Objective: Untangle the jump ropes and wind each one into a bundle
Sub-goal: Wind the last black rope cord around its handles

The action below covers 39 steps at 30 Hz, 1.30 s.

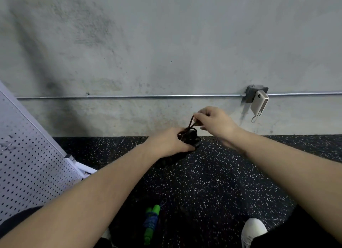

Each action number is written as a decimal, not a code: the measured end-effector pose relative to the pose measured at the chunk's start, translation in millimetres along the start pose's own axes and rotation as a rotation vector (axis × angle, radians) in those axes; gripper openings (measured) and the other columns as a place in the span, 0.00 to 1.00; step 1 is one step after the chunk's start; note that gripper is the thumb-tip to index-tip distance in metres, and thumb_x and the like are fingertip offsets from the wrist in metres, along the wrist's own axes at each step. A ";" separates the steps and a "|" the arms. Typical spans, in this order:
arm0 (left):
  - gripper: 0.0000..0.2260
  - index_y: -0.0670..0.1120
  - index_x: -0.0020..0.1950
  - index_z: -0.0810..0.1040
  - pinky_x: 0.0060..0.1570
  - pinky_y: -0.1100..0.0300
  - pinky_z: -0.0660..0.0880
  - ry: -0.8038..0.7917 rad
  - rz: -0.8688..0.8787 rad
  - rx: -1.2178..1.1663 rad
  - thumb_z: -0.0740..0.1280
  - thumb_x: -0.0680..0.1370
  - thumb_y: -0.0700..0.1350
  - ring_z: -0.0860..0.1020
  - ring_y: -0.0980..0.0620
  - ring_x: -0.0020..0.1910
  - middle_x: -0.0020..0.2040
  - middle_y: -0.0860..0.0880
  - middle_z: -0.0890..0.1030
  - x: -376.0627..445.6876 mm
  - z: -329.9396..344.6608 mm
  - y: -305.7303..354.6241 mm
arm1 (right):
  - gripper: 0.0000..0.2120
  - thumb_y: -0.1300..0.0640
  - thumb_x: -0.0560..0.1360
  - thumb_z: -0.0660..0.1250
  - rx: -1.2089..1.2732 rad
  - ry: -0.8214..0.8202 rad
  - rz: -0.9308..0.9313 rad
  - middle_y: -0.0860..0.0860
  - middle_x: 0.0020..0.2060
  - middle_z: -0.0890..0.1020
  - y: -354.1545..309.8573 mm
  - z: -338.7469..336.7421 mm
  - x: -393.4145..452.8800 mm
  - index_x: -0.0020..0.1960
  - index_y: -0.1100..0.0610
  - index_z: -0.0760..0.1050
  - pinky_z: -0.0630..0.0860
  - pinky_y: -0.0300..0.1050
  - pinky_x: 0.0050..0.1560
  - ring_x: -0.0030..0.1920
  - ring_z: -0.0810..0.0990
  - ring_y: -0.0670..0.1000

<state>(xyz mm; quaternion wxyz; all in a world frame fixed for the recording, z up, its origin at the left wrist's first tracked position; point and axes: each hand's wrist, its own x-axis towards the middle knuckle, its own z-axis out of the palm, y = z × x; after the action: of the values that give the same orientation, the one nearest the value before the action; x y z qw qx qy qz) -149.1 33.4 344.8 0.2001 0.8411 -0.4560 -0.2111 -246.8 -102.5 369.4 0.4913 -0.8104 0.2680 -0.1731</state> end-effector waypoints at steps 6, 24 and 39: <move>0.18 0.60 0.56 0.72 0.55 0.49 0.79 -0.039 -0.118 0.074 0.71 0.71 0.65 0.81 0.52 0.49 0.48 0.58 0.82 13.0 26.7 -21.2 | 0.04 0.56 0.80 0.67 -0.098 -0.191 -0.096 0.49 0.42 0.86 14.0 -0.3 1.3 0.48 0.55 0.79 0.81 0.50 0.55 0.48 0.85 0.52; 0.26 0.52 0.61 0.69 0.60 0.52 0.78 -0.022 -0.639 -0.786 0.80 0.71 0.50 0.79 0.49 0.55 0.56 0.50 0.79 20.5 235.1 -93.8 | 0.12 0.52 0.81 0.65 -0.005 -0.331 0.618 0.52 0.55 0.81 234.0 84.3 -19.0 0.64 0.51 0.78 0.81 0.51 0.43 0.52 0.82 0.56; 0.23 0.56 0.59 0.79 0.50 0.58 0.79 -0.241 -0.544 -0.560 0.73 0.67 0.62 0.81 0.54 0.50 0.53 0.53 0.82 56.3 333.0 -128.8 | 0.16 0.57 0.77 0.66 -0.070 -0.366 0.770 0.48 0.56 0.82 346.4 129.3 -23.4 0.64 0.49 0.78 0.74 0.38 0.47 0.48 0.79 0.46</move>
<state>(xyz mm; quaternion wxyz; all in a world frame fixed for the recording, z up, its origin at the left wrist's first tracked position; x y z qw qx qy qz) -212.3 2.4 -9.8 0.3034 0.8134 -0.1618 -0.4692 -286.7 -126.7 1.8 0.5318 -0.6848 0.4650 0.1786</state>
